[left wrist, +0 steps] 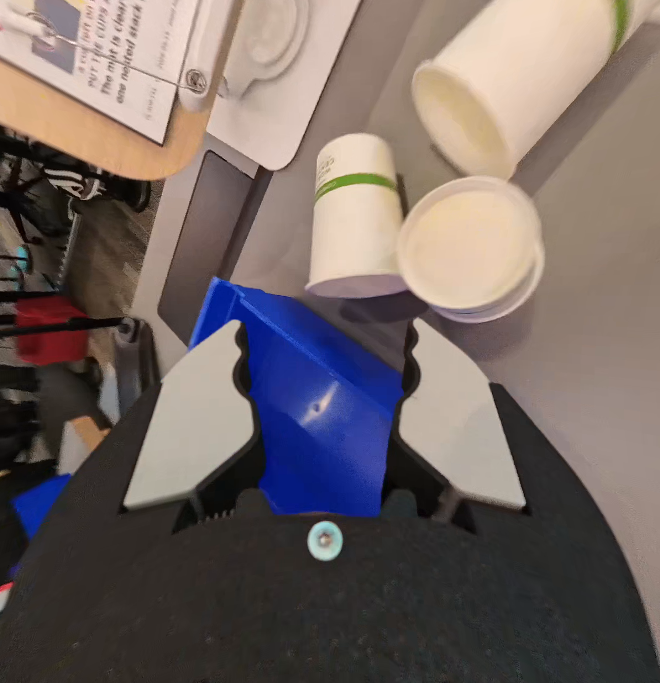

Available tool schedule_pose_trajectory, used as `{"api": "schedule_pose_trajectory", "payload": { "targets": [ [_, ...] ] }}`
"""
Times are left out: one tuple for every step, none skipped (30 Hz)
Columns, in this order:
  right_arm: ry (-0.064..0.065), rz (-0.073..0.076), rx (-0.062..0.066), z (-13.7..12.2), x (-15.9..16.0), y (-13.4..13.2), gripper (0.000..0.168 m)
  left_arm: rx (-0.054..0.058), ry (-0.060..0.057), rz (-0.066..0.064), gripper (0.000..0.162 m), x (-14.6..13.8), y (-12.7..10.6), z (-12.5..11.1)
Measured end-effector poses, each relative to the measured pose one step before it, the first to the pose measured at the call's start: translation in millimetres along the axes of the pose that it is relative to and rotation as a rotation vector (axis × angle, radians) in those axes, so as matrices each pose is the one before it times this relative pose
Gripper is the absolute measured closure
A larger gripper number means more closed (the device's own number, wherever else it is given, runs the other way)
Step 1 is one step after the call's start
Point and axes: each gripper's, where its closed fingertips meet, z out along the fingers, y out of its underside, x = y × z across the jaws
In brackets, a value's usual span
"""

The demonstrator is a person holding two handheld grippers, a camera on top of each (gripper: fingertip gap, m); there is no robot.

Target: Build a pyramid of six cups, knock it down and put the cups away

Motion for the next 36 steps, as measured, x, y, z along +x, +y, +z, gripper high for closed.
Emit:
{"api": "schedule_pose_trajectory", "payload": {
  "targets": [
    [-0.0006,0.0076,0.0002,-0.51,1.12,0.18,0.097,-0.0357,0.0097,0.0547,0.082,-5.9,2.25,11.87],
    [-0.0004,0.0078,0.0007,-0.52,1.22,0.13,0.097,-0.0352,0.0082,0.0509,0.085,-4.19,2.64,12.04],
    [-0.0015,0.0091,0.0006,-0.33,1.07,0.18,0.097,-0.0284,0.0092,0.0459,0.085,-2.11,2.02,12.36],
    [-0.002,0.0109,0.0007,-0.41,1.06,0.17,0.097,-0.0281,0.0142,0.0457,0.087,0.06,1.87,12.27],
    [-0.0029,0.012,0.0004,-0.22,0.86,0.12,0.097,-0.0244,0.0153,0.0453,0.088,0.79,0.79,11.2],
    [-0.0039,0.0125,0.0007,-0.07,0.67,0.02,0.097,-0.0066,0.0178,0.0369,0.11,-0.35,-3.21,6.45],
    [-0.0041,0.0122,0.0017,-0.01,0.43,-0.13,0.097,0.0082,-0.0046,0.0192,0.112,-3.49,-4.85,4.46],
    [-0.0039,0.012,0.002,-0.06,0.34,-0.27,0.097,-0.0087,-0.0142,0.0263,0.103,-4.78,-2.51,4.58],
    [-0.0049,0.0111,0.0011,0.18,-0.03,-0.04,0.097,-0.0159,-0.0085,0.0202,0.104,-3.64,-0.74,4.35],
    [-0.0059,0.0085,-0.0012,0.41,-0.22,0.37,0.097,-0.012,0.0275,0.0151,0.104,2.21,-0.79,4.52],
    [-0.0033,0.0049,-0.0026,0.43,-0.03,0.65,0.097,-0.0044,0.0257,0.012,0.105,2.47,-1.48,4.77],
    [-0.0002,0.002,-0.0019,0.49,0.36,0.56,0.097,-0.0083,0.0013,0.0154,0.107,-0.54,-0.42,5.22],
    [0.0014,0.0014,-0.0017,0.39,0.79,0.45,0.097,-0.0246,-0.0146,0.0249,0.11,-2.44,1.96,5.34],
    [-0.0005,0.0033,-0.0014,0.32,0.58,0.41,0.097,-0.0243,-0.0205,0.0275,0.113,-3.01,1.86,4.78],
    [-0.0023,0.0051,-0.0004,0.21,0.35,0.32,0.097,-0.0087,-0.0123,0.0229,0.12,-1.51,-0.4,3.55],
    [-0.0021,0.0051,-0.0013,0.32,0.47,0.37,0.097,0.003,-0.0161,0.0162,0.141,-1.69,-1.81,1.68],
    [-0.0002,0.0043,-0.0021,0.15,0.84,0.61,0.097,0.0074,-0.0163,0.0078,0.155,-2.05,-1.79,0.37],
    [0.0001,0.0031,-0.0019,0.02,0.77,0.52,0.097,0.0097,-0.0166,-0.0039,0.156,-2.79,-1.49,-0.81],
    [-0.0005,0.003,-0.002,0.01,0.69,0.54,0.098,0.016,-0.0229,-0.0095,0.157,-4.28,-1.15,-2.55],
    [-0.0013,0.004,-0.001,-0.14,0.41,0.26,0.098,0.0224,-0.019,-0.0135,0.158,-4.34,-0.88,-3.77],
    [-0.0026,0.004,0.001,-0.02,0.01,-0.07,0.098,0.0206,-0.0178,-0.0174,0.158,-4.61,0.36,-4.77],
    [-0.0037,0.0033,0.0008,0.01,-0.28,-0.24,0.098,0.0204,-0.0301,-0.0245,0.158,-7.04,1.08,-5.9],
    [-0.0041,0.0027,0.0006,0.24,-0.61,-0.35,0.098,0.0178,-0.0071,-0.0296,0.159,-4.72,2.33,-6.68],
    [-0.0055,0.0029,-0.0004,0.37,-1.04,-0.05,0.098,0.015,0.0218,-0.0386,0.159,-1.65,3.11,-7.63],
    [-0.0082,0.0038,-0.0016,0.4,-1.63,0.2,0.098,0.0207,0.0211,-0.0477,0.158,-2.12,3.19,-8.86],
    [-0.0106,0.0041,-0.0023,0.44,-2.25,0.41,0.098,0.0233,0.0095,-0.0455,0.159,-3.7,3.32,-10.08],
    [-0.0113,0.0027,-0.003,0.38,-2.46,0.43,0.098,0.0261,0.0144,-0.0416,0.159,-2.74,3.6,-11.08],
    [-0.0112,0.0015,-0.003,0.44,-2.56,0.56,0.098,0.0278,0.0238,-0.0421,0.159,-1.1,3.23,-11.88],
    [-0.0127,0.0009,-0.003,0.45,-2.82,0.37,0.098,0.0321,0.0196,-0.0422,0.159,-0.82,2.44,-12.59],
    [-0.0128,-0.0024,-0.0037,0.52,-2.64,0.34,0.098,0.0333,0.0319,-0.0382,0.159,1.94,1.95,-12.92],
    [-0.0105,-0.0061,-0.0031,0.53,-2.21,-0.13,0.098,0.0289,0.0439,-0.0342,0.159,4.9,1.51,-13.19],
    [-0.0105,-0.0102,-0.0014,0.77,-2.07,-0.68,0.098,0.0291,0.0484,-0.029,0.159,7.34,0.43,-13.0],
    [-0.009,-0.0144,0.0023,1.29,-1.6,-1.98,0.098,0.0211,0.0705,-0.0259,0.159,12.09,0.18,-12.41],
    [-0.0049,-0.0217,0.0022,2.04,-0.92,-3.19,0.099,0.0055,0.0649,-0.0219,0.159,12.84,0.15,-11.28],
    [-0.0063,-0.0352,0.0005,3.24,-1.2,-4.93,0.098,0.0002,0.0464,-0.0104,0.159,12.08,-0.93,-9.81],
    [-0.0072,-0.0489,0.0028,4.34,-1.21,-7.7,0.098,-0.0036,0.0535,0.0009,0.159,14.52,-2.41,-8.44]
  ]
}}
